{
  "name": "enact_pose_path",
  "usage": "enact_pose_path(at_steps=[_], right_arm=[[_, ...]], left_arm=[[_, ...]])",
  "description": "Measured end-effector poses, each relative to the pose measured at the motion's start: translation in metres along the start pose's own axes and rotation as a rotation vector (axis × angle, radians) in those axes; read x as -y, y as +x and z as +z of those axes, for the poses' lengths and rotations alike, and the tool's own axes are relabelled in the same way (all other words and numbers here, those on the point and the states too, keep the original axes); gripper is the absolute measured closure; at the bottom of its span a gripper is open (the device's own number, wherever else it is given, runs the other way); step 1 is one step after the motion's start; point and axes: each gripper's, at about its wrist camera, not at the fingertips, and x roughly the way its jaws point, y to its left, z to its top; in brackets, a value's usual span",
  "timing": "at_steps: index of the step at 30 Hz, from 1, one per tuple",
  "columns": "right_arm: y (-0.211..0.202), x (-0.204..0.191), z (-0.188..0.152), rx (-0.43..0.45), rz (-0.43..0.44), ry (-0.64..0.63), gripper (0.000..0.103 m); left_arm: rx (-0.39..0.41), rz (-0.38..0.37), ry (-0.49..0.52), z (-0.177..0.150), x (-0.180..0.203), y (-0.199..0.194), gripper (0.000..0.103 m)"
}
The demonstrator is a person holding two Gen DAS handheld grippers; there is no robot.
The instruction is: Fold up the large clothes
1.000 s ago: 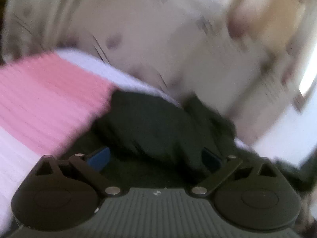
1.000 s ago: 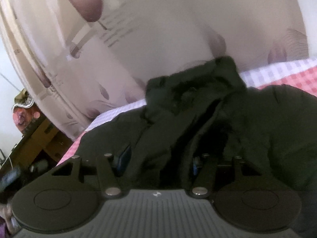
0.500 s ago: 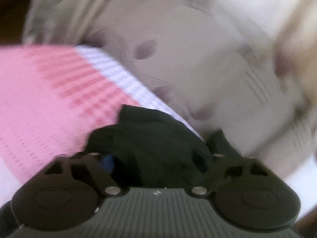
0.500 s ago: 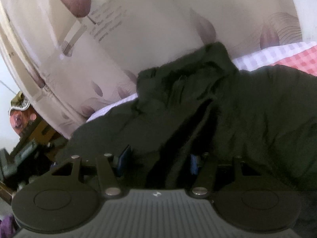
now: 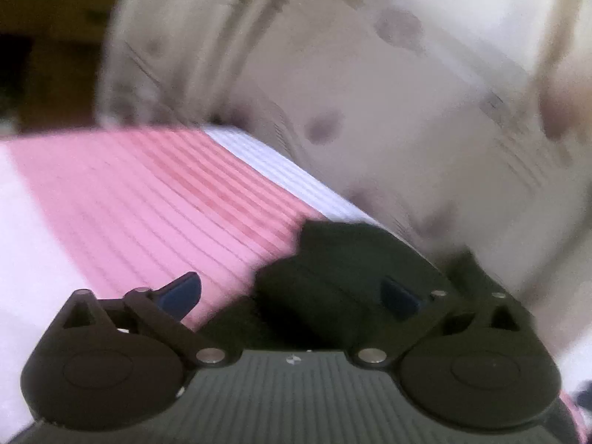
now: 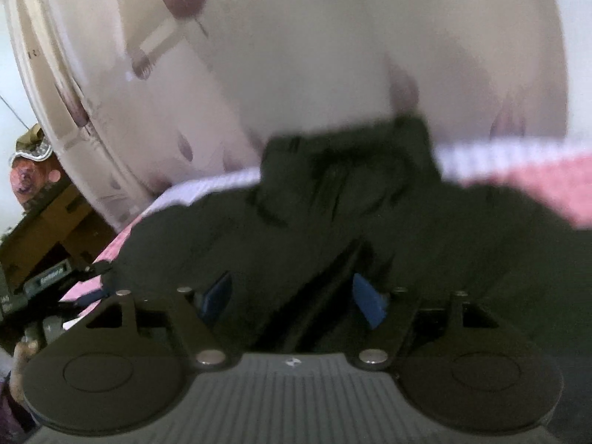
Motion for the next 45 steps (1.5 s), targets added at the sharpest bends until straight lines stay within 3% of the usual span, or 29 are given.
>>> enact_pose_path(at_steps=[3, 6, 8, 10, 13, 16, 18, 23, 24, 25, 27, 30, 33, 37, 40, 42, 45], right_arm=[[-0.007, -0.028, 0.033, 0.067, 0.051, -0.05, 0.029], [0.025, -0.083, 0.07, 0.025, 0.153, -0.175, 0.03], [0.058, -0.123, 0.085, -0.027, 0.212, -0.286, 0.031], [0.102, -0.163, 0.095, -0.095, 0.247, -0.407, 0.039], [0.165, -0.199, 0.103, -0.198, 0.295, -0.462, 0.041], [0.223, -0.217, 0.109, -0.288, 0.314, -0.469, 0.04], [0.255, -0.222, 0.105, -0.36, 0.339, -0.473, 0.04], [0.315, -0.224, 0.077, -0.537, 0.293, -0.516, 0.04], [0.317, -0.227, 0.068, -0.552, 0.319, -0.535, 0.051], [0.315, -0.23, 0.061, -0.557, 0.354, -0.545, 0.066], [0.312, -0.239, 0.051, -0.542, 0.432, -0.542, 0.077], [0.314, -0.248, 0.044, -0.473, 0.515, -0.503, 0.082], [0.325, -0.246, 0.043, -0.399, 0.506, -0.49, 0.085], [0.341, -0.224, 0.046, -0.42, 0.457, -0.449, 0.085], [0.337, -0.213, 0.059, -0.417, 0.484, -0.345, 0.071], [0.315, -0.208, 0.076, -0.327, 0.527, -0.278, 0.068], [0.284, -0.212, 0.093, -0.252, 0.564, -0.295, 0.068]], left_arm=[[-0.063, -0.052, -0.084, -0.001, -0.016, 0.008, 0.001], [-0.031, -0.058, -0.12, -0.005, -0.024, 0.004, 0.003], [0.026, -0.068, -0.071, -0.004, -0.017, -0.003, 0.007], [0.086, -0.093, 0.023, -0.003, -0.003, -0.011, 0.009], [0.136, -0.189, 0.16, -0.005, 0.016, -0.017, 0.016], [0.094, -0.229, 0.213, -0.012, 0.023, -0.009, 0.016], [0.041, -0.236, 0.174, -0.011, 0.019, 0.0, 0.016], [-0.103, -0.2, 0.02, -0.008, -0.005, 0.024, 0.016], [-0.1, -0.2, 0.013, -0.008, -0.006, 0.023, 0.016], [-0.097, -0.194, 0.023, -0.008, -0.005, 0.022, 0.016], [-0.076, -0.174, 0.049, -0.008, -0.001, 0.016, 0.01], [-0.033, -0.135, 0.06, -0.008, 0.001, 0.011, 0.006], [-0.007, -0.113, 0.067, -0.009, 0.003, 0.007, 0.003], [-0.01, -0.105, 0.102, -0.009, 0.007, 0.008, 0.003], [0.001, -0.103, 0.129, -0.01, 0.011, 0.003, 0.002], [0.007, -0.1, 0.123, -0.01, 0.01, 0.003, 0.001], [0.007, -0.091, 0.1, -0.009, 0.006, 0.004, 0.001]])
